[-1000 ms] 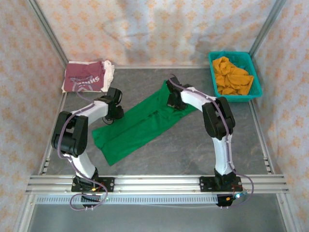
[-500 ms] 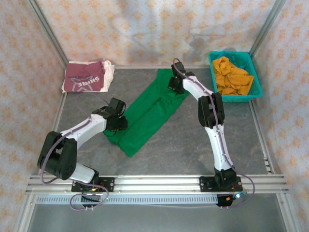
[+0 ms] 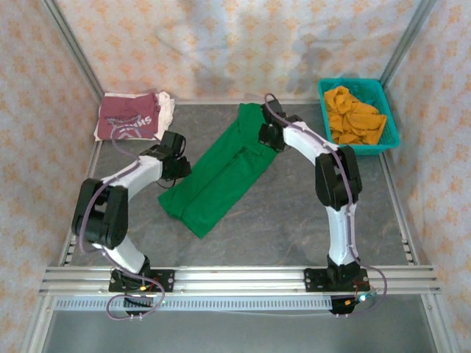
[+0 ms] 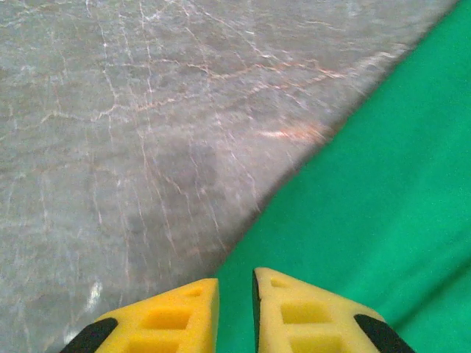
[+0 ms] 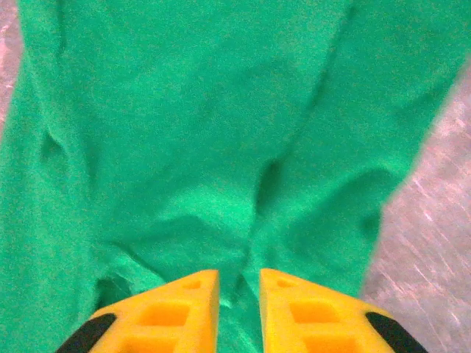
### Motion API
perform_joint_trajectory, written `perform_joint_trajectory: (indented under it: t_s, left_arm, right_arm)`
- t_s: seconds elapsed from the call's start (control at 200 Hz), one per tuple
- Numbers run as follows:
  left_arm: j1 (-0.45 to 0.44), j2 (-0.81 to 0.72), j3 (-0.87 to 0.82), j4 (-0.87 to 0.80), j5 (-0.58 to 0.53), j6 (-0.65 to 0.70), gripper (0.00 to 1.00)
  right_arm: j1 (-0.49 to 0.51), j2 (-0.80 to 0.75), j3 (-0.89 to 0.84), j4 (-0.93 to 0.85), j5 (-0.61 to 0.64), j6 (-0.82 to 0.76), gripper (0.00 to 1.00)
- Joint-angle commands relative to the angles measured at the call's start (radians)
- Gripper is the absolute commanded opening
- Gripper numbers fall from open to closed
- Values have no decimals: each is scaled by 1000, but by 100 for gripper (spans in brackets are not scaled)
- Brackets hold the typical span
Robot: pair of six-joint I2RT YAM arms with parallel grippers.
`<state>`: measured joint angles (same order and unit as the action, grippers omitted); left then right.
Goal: Fold and stack the t-shirts
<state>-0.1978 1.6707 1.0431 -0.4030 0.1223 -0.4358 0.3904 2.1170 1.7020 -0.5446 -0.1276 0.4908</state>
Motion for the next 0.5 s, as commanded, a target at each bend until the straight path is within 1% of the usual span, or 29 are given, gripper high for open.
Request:
perform_joint_trajectory:
  t_s: [0.0, 0.045, 0.16, 0.38, 0.495]
  left_arm:
    - [-4, 46, 26, -1, -50, 57, 19]
    - [-5, 54, 14, 4, -50, 54, 19]
    - [-4, 41, -50, 30, -39, 28, 19]
    - [-7, 15, -165, 51, -38, -17, 19]
    - [-18, -17, -225, 50, -41, -44, 19]
  right_arm:
    - [-51, -25, -59, 111, -11, 72, 23]
    - [-67, -14, -40, 103, -48, 69, 23]
    - [-90, 17, 7, 96, -78, 59, 26]
    - [-129, 155, 178, 44, -158, 65, 26]
    - [-137, 219, 252, 25, -205, 86, 29]
